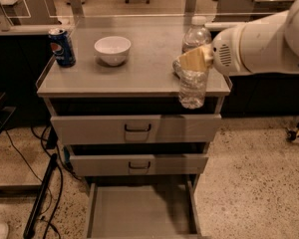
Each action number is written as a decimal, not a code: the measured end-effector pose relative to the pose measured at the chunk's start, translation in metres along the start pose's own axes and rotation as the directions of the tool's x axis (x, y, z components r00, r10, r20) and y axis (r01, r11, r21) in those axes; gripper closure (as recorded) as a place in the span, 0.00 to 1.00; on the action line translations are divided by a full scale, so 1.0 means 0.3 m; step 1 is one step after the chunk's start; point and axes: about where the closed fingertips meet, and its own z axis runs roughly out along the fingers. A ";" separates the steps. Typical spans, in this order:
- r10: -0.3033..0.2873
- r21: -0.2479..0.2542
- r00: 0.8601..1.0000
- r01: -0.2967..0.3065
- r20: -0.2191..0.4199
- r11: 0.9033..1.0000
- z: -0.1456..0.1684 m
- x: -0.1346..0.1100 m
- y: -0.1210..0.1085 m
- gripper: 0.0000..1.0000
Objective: Place water bottle into bottom drawer
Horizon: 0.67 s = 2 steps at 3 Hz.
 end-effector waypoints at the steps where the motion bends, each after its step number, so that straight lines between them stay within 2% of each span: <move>1: 0.033 -0.104 0.994 -0.044 -0.106 0.994 -0.031 0.165 0.108 1.00; 2: 0.029 -0.097 0.995 -0.038 -0.094 0.995 -0.031 0.143 0.106 1.00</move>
Offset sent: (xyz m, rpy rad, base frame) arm -0.0311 0.0075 -0.0252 0.0135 0.0871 0.0479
